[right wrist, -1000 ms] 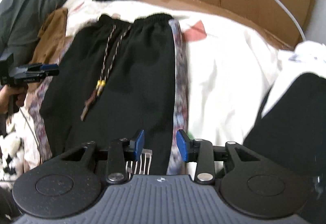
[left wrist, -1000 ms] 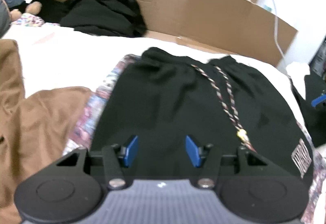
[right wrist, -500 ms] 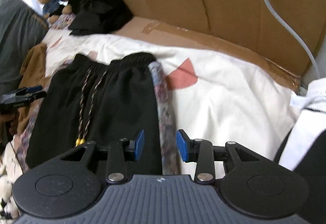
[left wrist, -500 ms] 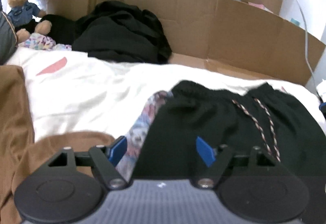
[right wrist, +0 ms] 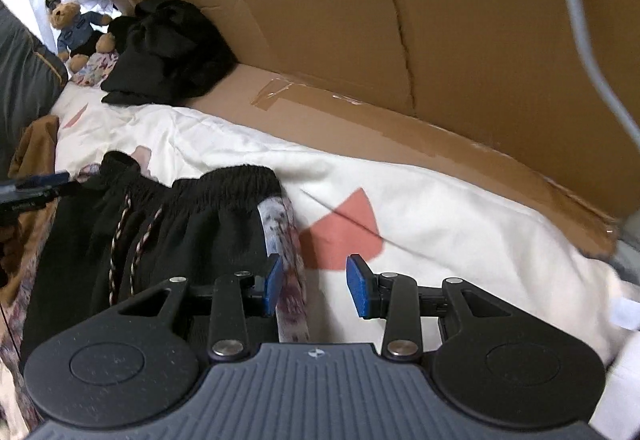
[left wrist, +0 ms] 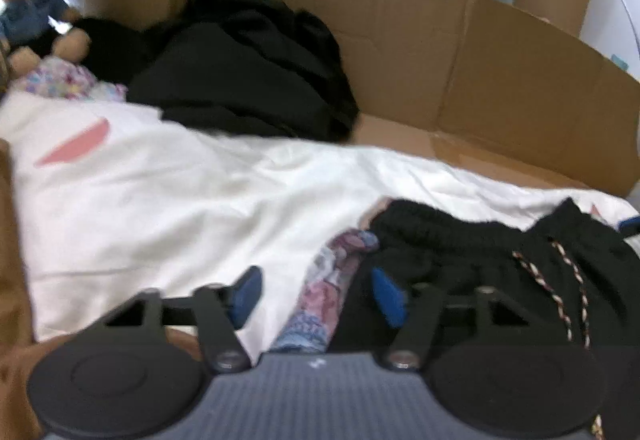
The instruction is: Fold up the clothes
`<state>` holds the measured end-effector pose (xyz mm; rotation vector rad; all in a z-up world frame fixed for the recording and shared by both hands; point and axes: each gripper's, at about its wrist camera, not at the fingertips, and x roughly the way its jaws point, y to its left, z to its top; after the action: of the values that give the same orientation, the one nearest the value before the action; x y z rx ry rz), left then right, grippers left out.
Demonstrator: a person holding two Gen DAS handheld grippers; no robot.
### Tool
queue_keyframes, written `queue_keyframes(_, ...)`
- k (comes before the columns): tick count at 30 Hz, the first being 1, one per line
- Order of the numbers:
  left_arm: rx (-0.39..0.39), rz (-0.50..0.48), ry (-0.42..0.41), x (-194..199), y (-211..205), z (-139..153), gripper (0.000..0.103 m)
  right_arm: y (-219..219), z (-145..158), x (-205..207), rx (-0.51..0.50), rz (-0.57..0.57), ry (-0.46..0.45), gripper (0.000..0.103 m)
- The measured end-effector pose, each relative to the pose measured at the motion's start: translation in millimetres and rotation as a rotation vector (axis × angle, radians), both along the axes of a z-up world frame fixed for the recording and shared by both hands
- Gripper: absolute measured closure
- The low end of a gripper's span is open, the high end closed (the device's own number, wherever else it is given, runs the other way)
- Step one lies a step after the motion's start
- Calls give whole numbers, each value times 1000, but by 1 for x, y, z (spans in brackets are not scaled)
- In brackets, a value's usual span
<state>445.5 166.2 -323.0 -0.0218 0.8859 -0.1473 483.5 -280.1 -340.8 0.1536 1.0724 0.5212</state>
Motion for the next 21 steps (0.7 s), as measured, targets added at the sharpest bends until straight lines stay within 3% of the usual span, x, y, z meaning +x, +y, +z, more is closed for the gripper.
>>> queue_keyframes(5, 29, 15, 5, 8, 4, -5, 91, 11, -9, 5, -11, 15, -1, 63)
queue_keyframes(14, 25, 31, -4, 29, 14, -8, 93, 34, -18, 13, 35, 75, 17, 63)
queue_keyframes(20, 18, 33, -14, 25, 14, -11, 93, 56, -28, 8, -8, 175, 31, 64)
queue_keyframes(21, 16, 32, -16, 25, 14, -11, 93, 59, -30, 6, -19, 190, 28, 69)
